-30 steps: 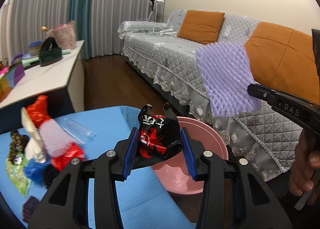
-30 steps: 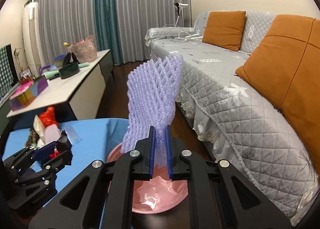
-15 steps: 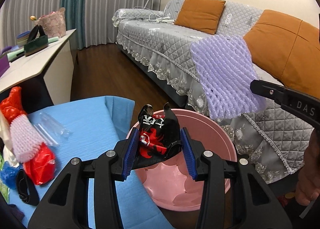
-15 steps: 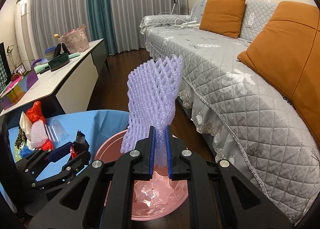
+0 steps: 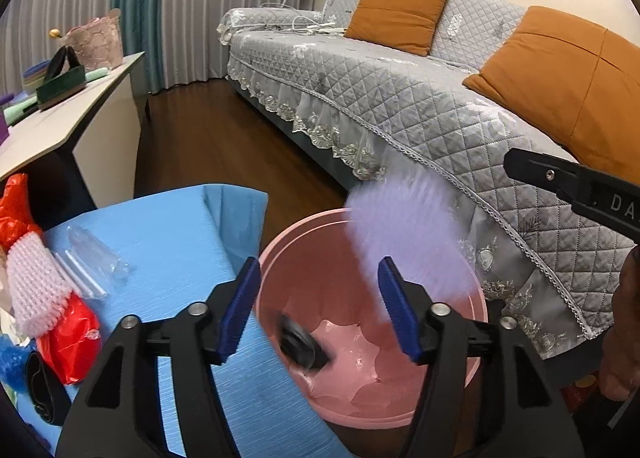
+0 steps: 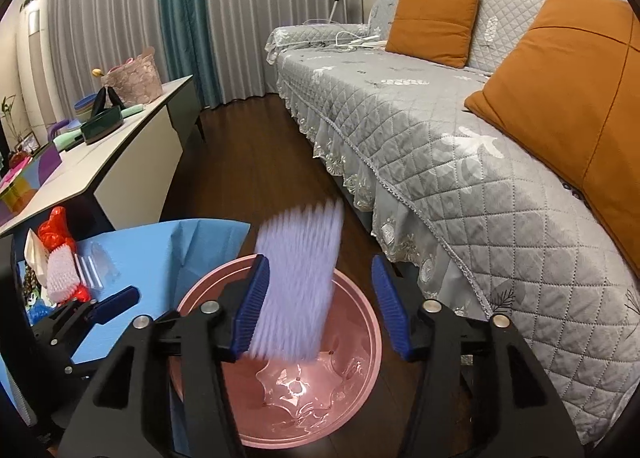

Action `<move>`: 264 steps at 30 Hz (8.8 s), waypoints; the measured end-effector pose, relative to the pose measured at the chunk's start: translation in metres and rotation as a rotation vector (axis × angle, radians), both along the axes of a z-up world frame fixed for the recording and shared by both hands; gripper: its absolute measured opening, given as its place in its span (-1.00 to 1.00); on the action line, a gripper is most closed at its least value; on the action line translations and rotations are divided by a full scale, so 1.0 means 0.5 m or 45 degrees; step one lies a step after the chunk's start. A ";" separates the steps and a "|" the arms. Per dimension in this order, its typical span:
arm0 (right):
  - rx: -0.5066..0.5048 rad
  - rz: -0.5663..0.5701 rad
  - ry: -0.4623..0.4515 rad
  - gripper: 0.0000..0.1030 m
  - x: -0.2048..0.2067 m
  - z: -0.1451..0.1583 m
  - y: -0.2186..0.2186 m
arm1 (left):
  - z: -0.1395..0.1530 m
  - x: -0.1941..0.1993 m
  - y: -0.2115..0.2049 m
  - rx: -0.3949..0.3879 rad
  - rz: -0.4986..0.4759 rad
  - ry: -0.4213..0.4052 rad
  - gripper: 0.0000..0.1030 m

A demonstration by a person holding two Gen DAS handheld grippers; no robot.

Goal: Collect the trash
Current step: 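Carry both items to the pink bin and open both tools to drop them, then move the left tool back to the table and grasp the dark red card, then grasp the white bubble-foam sleeve with the right tool while the left tool holds the card, then carry the card and foam sleeve to the pink bin and release both, then grasp the camouflage cloth with the left tool while the right tool grasps the red plastic bag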

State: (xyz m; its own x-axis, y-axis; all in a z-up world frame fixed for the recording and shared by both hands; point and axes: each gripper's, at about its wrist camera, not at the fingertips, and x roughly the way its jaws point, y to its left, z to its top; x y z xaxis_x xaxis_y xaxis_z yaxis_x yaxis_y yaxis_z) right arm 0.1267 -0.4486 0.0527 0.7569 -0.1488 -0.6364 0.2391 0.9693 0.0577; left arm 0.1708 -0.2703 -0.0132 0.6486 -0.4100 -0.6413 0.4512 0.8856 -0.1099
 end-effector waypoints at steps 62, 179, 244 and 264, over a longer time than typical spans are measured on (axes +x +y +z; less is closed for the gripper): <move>0.101 0.405 -0.153 -0.08 -0.021 0.069 0.361 | -0.026 -0.238 0.642 -0.027 0.662 0.070 0.18; 0.157 0.418 -0.137 -0.84 -0.041 0.030 0.239 | 0.078 -0.102 0.377 -0.024 0.483 -0.133 -0.70; 0.122 0.101 -0.132 0.19 -0.028 0.015 0.130 | 0.138 -0.092 0.210 -0.100 0.226 -0.141 0.52; 0.046 0.517 -0.058 0.19 0.033 -0.032 0.427 | 0.043 -0.133 0.596 -0.042 0.667 -0.096 -0.20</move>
